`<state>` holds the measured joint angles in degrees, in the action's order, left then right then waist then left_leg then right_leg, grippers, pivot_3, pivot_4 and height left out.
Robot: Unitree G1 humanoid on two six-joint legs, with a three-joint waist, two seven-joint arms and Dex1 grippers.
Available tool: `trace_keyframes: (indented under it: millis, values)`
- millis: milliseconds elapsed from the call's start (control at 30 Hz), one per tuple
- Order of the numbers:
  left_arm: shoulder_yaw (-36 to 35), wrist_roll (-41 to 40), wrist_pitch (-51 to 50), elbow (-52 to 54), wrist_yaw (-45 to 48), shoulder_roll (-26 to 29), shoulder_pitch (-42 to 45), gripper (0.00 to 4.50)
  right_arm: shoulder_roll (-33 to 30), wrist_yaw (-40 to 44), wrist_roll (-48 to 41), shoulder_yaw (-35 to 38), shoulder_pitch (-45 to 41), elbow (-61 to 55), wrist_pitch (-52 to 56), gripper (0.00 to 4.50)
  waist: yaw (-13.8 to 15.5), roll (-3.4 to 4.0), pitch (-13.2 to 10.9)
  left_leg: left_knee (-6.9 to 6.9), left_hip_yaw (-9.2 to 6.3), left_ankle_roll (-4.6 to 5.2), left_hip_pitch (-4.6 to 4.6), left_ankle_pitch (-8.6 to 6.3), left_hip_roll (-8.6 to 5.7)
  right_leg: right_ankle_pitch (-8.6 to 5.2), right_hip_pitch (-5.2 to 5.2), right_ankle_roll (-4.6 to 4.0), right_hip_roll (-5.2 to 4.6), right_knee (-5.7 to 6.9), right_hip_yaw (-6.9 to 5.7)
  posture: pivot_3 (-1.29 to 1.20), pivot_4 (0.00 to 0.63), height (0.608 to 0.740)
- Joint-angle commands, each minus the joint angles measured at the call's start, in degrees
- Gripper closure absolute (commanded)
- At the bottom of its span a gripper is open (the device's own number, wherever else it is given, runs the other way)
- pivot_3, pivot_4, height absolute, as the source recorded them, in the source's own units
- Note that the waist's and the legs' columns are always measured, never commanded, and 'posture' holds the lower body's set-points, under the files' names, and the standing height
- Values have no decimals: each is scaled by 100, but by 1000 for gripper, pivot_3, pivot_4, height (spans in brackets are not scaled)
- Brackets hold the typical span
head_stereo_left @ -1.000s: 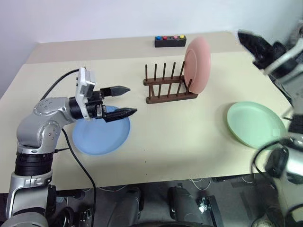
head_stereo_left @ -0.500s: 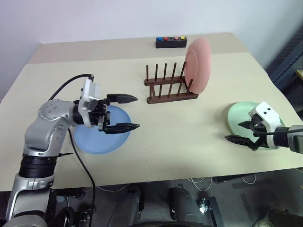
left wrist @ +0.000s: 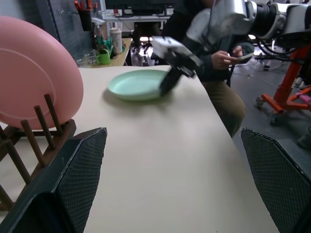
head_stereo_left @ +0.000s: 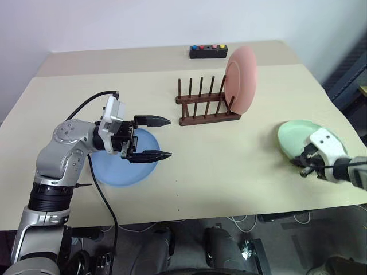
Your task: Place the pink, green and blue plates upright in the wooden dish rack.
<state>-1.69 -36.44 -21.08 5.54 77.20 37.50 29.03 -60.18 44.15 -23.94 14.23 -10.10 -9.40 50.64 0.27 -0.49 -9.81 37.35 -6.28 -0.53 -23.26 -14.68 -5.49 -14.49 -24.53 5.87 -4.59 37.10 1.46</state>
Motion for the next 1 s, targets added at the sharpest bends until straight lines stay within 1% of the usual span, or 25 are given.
trace_keyframes:
  millis: [33,133,200,300,333,400,467,533,567,667,800,1000]
  values:
    - [-192,-81,36,157,-58,66,-1,0,132,-110,-247,543,-736,414,-89,4488,6,2,0,-1,0,0,0,0,0,0,0,0,0,1,0,0,150,740]
    - [-244,-74,80,148,-170,38,2,0,659,-1053,-348,1147,-2564,1610,-773,4488,-4,9,-6,2,2,-1,0,1,-2,1,0,0,-1,0,1,0,150,740]
    - [-278,-81,97,127,-250,-2,31,0,996,-1248,-667,1450,-3366,1890,-936,4488,0,18,-10,-2,7,-3,-1,2,-4,1,-5,-1,-4,1,4,0,150,740]
    - [-404,-18,249,-68,-570,-197,212,0,1623,-1335,-1485,1954,-4339,2054,-988,4488,12,16,-10,-23,-1,-26,-3,15,8,0,-12,-2,5,-5,-2,0,150,740]
    - [-436,40,313,-144,-679,-248,265,0,1857,-1383,-1888,2156,-4581,2034,-867,4488,14,13,-9,-24,-2,-27,-5,15,8,0,-13,-2,5,-5,-3,0,150,740]
    - [-341,307,474,-180,-741,-180,206,0,2280,-1484,-2810,2481,-4902,1868,-447,4488,4,11,-9,-21,-3,-27,-7,15,7,0,-13,-1,4,-4,-3,0,150,740]
    - [-262,541,627,-104,-819,-105,23,0,2532,-1500,-3630,2567,-5028,1654,33,4488,4,12,-9,-17,-1,-26,-7,15,4,0,-12,-1,1,-2,-1,0,150,740]
    - [-281,571,613,-55,-912,-78,-62,0,2644,-1545,-4190,2585,-5127,1597,307,4488,24,16,-10,-17,-1,-23,-8,13,3,0,-13,-1,-2,-2,1,0,150,740]
    - [-307,557,588,-36,-938,-61,-87,0,2700,-1609,-4459,2627,-5208,1647,374,4488,27,16,-10,-16,-2,-18,-8,10,3,0,-14,-1,-2,-2,1,0,150,740]
    - [-425,483,523,124,-1027,2,-267,0,2827,-1501,-4962,2350,-5101,1640,766,4488,28,15,-9,-13,-4,-2,-9,1,3,0,-13,-1,-2,0,1,0,150,740]
    - [-512,394,494,301,-1149,47,-417,0,2944,-1243,-4939,1842,-4736,1637,909,4488,1,16,-7,-13,-4,-1,-8,1,3,0,-13,-1,-2,1,2,0,150,740]
    - [-679,321,463,392,-1329,76,-542,0,3377,-1064,-4573,1315,-4459,1869,532,4488,-44,17,-8,-14,-3,-2,-8,1,3,0,-17,-1,-1,5,2,0,150,740]
